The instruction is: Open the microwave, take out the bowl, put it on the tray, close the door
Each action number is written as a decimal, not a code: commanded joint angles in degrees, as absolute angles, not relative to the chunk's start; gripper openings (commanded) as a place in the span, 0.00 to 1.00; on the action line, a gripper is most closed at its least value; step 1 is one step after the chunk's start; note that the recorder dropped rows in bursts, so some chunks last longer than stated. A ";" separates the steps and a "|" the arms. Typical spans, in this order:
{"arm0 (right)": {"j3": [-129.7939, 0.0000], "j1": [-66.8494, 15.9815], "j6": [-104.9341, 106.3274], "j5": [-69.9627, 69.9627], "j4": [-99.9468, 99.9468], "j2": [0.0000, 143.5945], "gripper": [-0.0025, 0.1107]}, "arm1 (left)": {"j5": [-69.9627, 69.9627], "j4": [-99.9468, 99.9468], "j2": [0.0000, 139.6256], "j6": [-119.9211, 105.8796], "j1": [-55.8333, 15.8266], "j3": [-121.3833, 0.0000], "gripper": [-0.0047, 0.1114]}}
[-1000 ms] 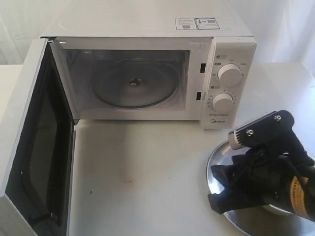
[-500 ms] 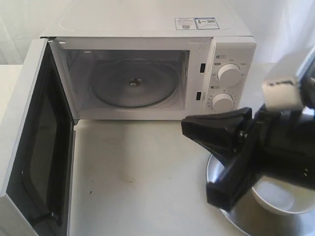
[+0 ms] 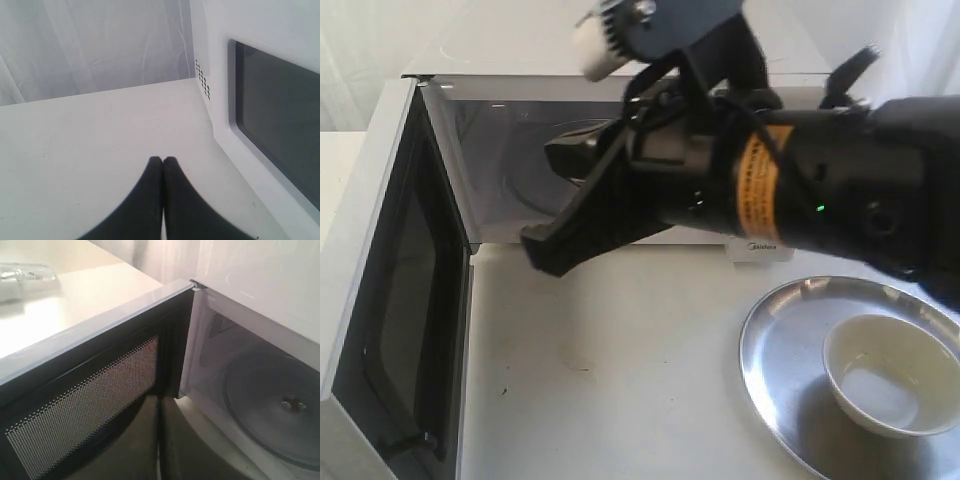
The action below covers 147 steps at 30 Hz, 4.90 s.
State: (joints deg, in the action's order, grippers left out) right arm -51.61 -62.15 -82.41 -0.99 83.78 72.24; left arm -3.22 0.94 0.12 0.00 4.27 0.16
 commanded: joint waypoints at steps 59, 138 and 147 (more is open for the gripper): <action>-83.24 -66.31 -47.96 69.96 91.90 111.04 0.02 | -3.43 0.50 0.00 0.00 4.20 0.00 0.04; -3.14 -27.24 -90.41 2.74 89.37 3.32 0.02 | -3.43 0.50 0.00 0.00 4.20 0.00 0.04; 0.00 -22.31 -92.42 5.16 89.50 0.00 0.02 | -3.43 0.50 0.00 0.00 4.20 0.00 0.04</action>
State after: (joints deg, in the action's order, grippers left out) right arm -0.48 -22.82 -91.04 3.36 89.19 0.34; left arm -3.22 0.94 0.12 0.00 4.27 0.16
